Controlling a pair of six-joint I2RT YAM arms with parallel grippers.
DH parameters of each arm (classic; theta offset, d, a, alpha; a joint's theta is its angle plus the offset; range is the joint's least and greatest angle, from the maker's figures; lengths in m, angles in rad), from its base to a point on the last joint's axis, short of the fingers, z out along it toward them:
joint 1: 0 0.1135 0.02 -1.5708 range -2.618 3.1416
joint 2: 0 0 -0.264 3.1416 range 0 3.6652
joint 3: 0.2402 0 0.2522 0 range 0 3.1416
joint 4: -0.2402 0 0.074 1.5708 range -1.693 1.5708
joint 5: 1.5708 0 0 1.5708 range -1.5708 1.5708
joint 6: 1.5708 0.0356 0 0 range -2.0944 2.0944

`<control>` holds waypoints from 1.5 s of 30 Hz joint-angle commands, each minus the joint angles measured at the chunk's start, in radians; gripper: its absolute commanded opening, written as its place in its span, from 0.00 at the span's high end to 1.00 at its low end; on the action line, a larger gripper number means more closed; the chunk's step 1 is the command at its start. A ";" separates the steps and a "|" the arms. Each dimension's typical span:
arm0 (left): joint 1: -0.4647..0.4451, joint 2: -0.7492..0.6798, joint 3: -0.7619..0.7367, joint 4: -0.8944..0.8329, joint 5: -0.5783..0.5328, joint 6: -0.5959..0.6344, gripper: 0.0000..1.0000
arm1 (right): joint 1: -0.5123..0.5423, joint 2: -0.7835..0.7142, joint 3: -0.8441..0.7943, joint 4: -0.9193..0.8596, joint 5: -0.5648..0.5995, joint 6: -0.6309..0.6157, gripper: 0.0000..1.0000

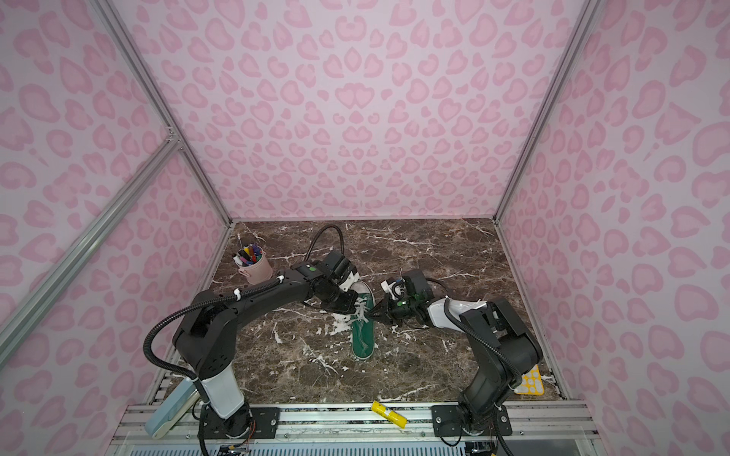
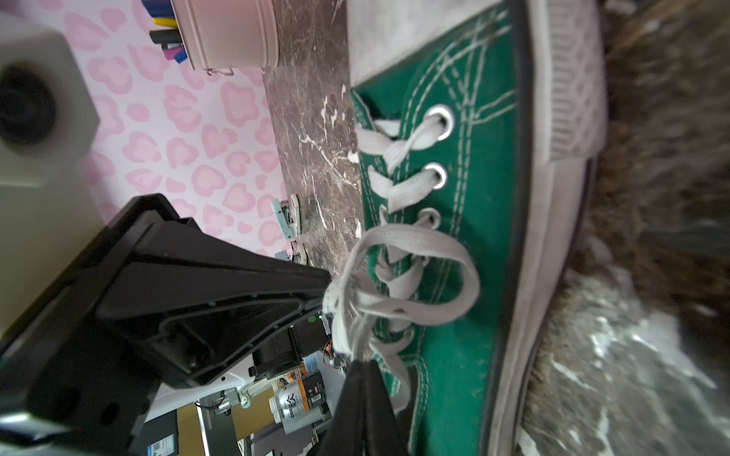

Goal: Tie the shoes

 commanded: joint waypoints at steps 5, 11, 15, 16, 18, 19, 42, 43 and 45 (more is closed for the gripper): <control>0.002 -0.010 0.010 -0.009 -0.003 0.010 0.97 | 0.010 0.012 0.018 -0.029 0.005 -0.018 0.95; 0.006 -0.014 0.007 -0.008 -0.005 0.010 0.97 | 0.009 -0.005 0.012 0.007 0.001 0.012 0.95; 0.007 -0.019 0.002 -0.008 -0.008 0.010 0.97 | 0.010 -0.009 -0.002 0.116 -0.026 0.074 0.96; 0.009 -0.020 0.000 -0.009 -0.008 0.010 0.97 | 0.010 -0.008 -0.007 0.157 -0.033 0.102 0.96; 0.010 -0.022 0.000 -0.010 -0.009 0.012 0.97 | 0.010 0.001 0.000 0.156 -0.033 0.101 0.96; 0.011 -0.022 0.002 -0.010 -0.009 0.012 0.97 | 0.010 0.007 0.008 0.136 -0.028 0.086 0.96; -0.001 -0.019 0.001 0.016 0.024 -0.014 0.97 | 0.038 0.116 0.088 -0.005 0.009 -0.013 0.96; -0.004 -0.016 -0.002 0.022 0.029 -0.019 0.97 | 0.039 0.116 0.091 -0.013 0.009 -0.019 0.96; -0.008 -0.014 -0.008 0.028 0.032 -0.025 0.97 | 0.039 0.115 0.094 -0.026 0.010 -0.029 0.95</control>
